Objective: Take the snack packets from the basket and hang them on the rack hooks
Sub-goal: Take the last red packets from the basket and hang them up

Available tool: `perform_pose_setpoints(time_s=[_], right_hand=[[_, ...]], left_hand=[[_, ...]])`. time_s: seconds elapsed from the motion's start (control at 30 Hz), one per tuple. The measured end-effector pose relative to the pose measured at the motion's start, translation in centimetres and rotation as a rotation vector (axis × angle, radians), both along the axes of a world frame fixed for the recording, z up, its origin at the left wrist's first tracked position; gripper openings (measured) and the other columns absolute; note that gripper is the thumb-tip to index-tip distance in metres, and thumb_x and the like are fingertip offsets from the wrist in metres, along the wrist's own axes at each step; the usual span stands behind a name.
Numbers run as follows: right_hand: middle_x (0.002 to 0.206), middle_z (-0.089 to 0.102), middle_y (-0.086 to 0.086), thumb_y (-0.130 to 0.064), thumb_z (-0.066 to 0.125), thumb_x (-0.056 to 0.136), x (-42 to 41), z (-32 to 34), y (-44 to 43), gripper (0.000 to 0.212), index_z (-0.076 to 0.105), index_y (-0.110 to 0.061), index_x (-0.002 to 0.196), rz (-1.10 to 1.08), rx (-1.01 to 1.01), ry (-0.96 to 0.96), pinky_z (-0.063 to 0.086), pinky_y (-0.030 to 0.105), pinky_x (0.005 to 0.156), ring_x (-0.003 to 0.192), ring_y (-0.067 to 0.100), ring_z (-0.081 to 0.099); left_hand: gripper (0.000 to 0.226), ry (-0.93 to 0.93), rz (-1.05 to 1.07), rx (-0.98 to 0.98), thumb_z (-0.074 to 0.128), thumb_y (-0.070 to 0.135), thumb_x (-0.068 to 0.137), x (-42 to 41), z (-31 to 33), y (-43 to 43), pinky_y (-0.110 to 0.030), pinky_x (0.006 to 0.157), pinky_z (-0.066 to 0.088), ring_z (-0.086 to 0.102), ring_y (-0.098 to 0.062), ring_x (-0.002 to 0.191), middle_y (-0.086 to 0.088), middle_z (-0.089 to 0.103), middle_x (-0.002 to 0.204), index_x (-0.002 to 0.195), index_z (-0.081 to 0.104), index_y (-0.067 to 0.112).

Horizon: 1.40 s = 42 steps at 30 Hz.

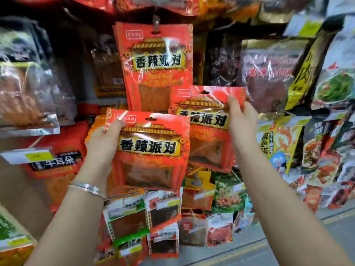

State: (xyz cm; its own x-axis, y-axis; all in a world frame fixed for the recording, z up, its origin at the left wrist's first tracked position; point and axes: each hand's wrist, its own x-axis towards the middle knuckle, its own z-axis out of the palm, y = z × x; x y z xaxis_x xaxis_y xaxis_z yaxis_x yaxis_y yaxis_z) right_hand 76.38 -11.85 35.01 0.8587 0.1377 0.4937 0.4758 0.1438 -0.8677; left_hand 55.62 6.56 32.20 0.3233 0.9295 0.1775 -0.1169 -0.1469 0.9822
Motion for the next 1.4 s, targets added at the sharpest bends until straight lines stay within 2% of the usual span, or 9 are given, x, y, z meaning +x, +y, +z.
perform_pose_setpoints(time_s=[0.13, 0.23, 0.33, 0.5, 0.93, 1.1, 1.2, 1.3, 1.4], right_hand=[[0.062, 0.058, -0.015, -0.043, 0.057, 0.082, 1.4, 2.8, 3.0, 0.031, 0.065, -0.022, 0.062, 0.165, 0.098, 0.041, 0.041, 0.028, 0.064, 0.063, 0.002, 0.05], [0.06, 0.06, -0.019, -0.047, 0.058, 0.077, 1.8, 5.0, 5.3, 0.027, 0.069, -0.025, 0.065, 0.26, 0.133, 0.04, 0.043, 0.019, 0.06, 0.058, -0.004, 0.052], [0.067, 0.062, -0.014, -0.049, 0.06, 0.074, 1.7, 7.3, 7.7, 0.027, 0.068, -0.025, 0.063, 0.37, 0.136, 0.037, 0.044, 0.025, 0.065, 0.065, 0.002, 0.054], [0.07, 0.059, -0.006, -0.043, 0.062, 0.076, 1.2, 10.6, 10.8, 0.026, 0.061, -0.023, 0.059, 0.473, 0.184, 0.034, 0.044, 0.034, 0.069, 0.074, 0.014, 0.056], [0.085, 0.059, 0.006, -0.034, 0.06, 0.081, 2.1, 13.2, 13.8, 0.015, 0.057, -0.02, 0.083, 0.582, 0.107, 0.116, 0.047, 0.037, 0.073, 0.081, 0.024, 0.058], [0.079, 0.059, -0.005, -0.033, 0.059, 0.086, 2.7, 12.0, 13.7, 0.013, 0.056, -0.022, 0.08, 0.388, 0.029, -0.056, 0.043, 0.018, 0.064, 0.076, 0.013, 0.057], [0.094, 0.056, -0.004, -0.031, 0.066, 0.083, 2.9, 10.4, 13.3, 0.031, 0.052, -0.017, 0.107, 0.264, 0.0, -0.126, 0.038, 0.005, 0.059, 0.083, 0.01, 0.055], [0.115, 0.05, 0.002, -0.033, 0.067, 0.081, 2.2, 9.2, 12.2, 0.053, 0.046, -0.014, 0.125, 0.041, 0.0, -0.239, 0.038, 0.018, 0.087, 0.103, 0.012, 0.049], [0.097, 0.058, -0.01, -0.044, 0.061, 0.081, 0.6, 8.6, 11.4, 0.035, 0.058, -0.021, 0.107, 0.179, 0.056, -0.222, 0.04, 0.025, 0.083, 0.087, 0.002, 0.053]], left_hand=[[0.024, -0.034, 0.001, 0.037, 0.065, 0.05, 0.059, -0.3, 1.3, 0.9, -0.037, 0.069, 0.048, 0.063, -0.021, 0.071, -0.001, 0.069, 0.07, 0.058, 0.072, 0.027], [0.028, -0.051, 0.032, 0.041, 0.064, 0.052, 0.06, -0.7, 2.1, 1.5, -0.04, 0.073, 0.051, 0.067, -0.024, 0.076, -0.006, 0.072, 0.077, 0.062, 0.073, 0.025], [0.028, -0.129, 0.083, 0.045, 0.061, 0.041, 0.077, -0.8, 3.3, 1.5, -0.017, 0.047, 0.044, 0.062, -0.006, 0.051, 0.009, 0.067, 0.057, 0.054, 0.071, 0.03], [0.031, -0.211, 0.164, 0.044, 0.06, 0.033, 0.084, -0.3, 5.5, 1.1, -0.011, 0.036, 0.038, 0.061, -0.003, 0.046, 0.008, 0.067, 0.054, 0.06, 0.067, 0.015], [0.022, -0.254, 0.054, 0.007, 0.059, 0.034, 0.085, 0.5, 7.3, 1.7, -0.023, 0.046, 0.051, 0.071, -0.017, 0.064, -0.005, 0.074, 0.077, 0.077, 0.07, 0.016], [0.024, -0.248, 0.021, 0.011, 0.06, 0.039, 0.083, 0.4, 7.5, 2.0, -0.026, 0.048, 0.053, 0.072, -0.019, 0.067, -0.005, 0.075, 0.079, 0.079, 0.069, 0.017], [0.025, -0.253, 0.002, 0.021, 0.061, 0.043, 0.08, 0.6, 7.7, 2.0, -0.026, 0.05, 0.053, 0.072, -0.02, 0.07, -0.006, 0.075, 0.081, 0.07, 0.072, 0.022], [0.023, -0.249, 0.002, 0.031, 0.062, 0.044, 0.079, 1.2, 8.1, 2.2, -0.03, 0.056, 0.058, 0.072, -0.021, 0.074, -0.006, 0.075, 0.086, 0.073, 0.072, 0.024], [0.029, -0.262, -0.007, 0.037, 0.063, 0.046, 0.078, 2.1, 8.7, 2.2, -0.037, 0.07, 0.057, 0.072, -0.022, 0.082, -0.007, 0.075, 0.092, 0.087, 0.071, 0.02]])
